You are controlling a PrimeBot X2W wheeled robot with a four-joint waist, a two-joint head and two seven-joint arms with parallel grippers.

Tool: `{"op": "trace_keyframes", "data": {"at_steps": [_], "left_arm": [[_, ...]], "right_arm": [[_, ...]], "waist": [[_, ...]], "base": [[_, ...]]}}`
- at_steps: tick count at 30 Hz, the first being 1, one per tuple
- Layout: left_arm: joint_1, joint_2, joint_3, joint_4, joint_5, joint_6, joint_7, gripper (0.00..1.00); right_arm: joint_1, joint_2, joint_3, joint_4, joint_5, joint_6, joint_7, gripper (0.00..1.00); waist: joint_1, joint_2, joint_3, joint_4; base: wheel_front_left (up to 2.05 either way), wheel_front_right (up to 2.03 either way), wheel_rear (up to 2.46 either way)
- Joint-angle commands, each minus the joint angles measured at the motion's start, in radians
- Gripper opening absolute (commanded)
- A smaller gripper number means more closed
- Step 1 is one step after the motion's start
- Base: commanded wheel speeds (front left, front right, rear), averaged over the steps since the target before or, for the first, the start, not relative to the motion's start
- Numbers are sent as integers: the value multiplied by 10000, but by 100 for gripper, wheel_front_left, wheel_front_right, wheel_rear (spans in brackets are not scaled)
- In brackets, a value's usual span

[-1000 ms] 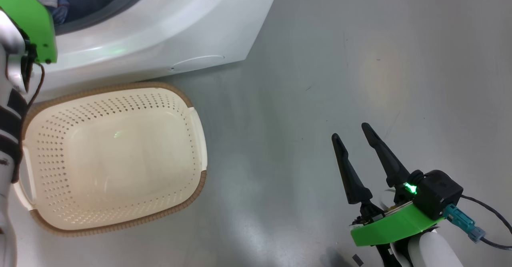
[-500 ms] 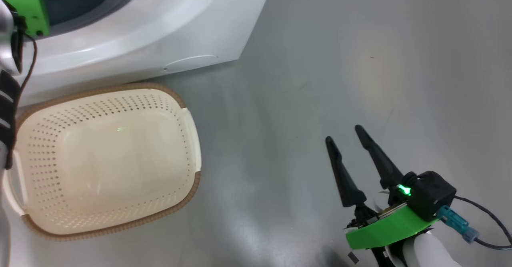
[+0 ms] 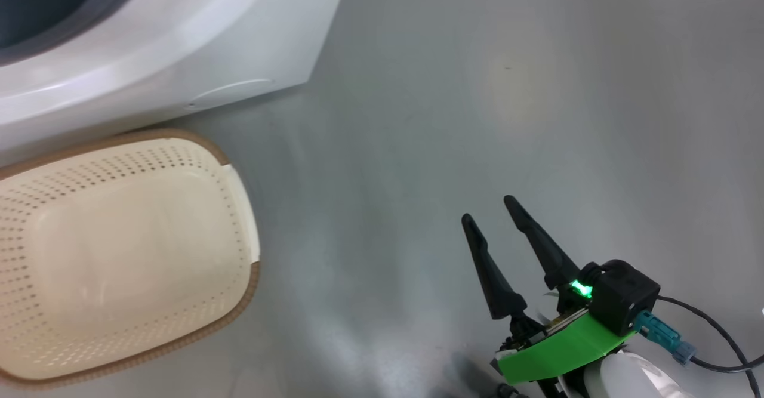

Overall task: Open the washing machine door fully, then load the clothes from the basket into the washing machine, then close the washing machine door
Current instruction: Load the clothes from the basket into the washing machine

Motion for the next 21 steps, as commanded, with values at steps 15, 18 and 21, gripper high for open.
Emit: {"op": "trace_keyframes", "data": {"at_steps": [15, 18, 21], "left_arm": [[-1335, 1699, 283, 97, 55, 156, -1150, 0], [-1358, 1787, 218, 274, 72, 71, -1142, 0], [-1392, 1893, 120, 688, 92, 19, -650, 0]], "right_arm": [[155, 3, 875, -181, 265, 62, -48, 100], [144, 3, 1006, -168, 313, 62, -48, 100], [190, 3, 1059, -174, 371, 62, -48, 100]], "waist": [[0, -1, 592, -1125], [0, -1, 615, -1283], [0, -1, 603, -1418]], "base": [[0, 0, 0], [0, 0, 0], [0, 0, 0]]}}
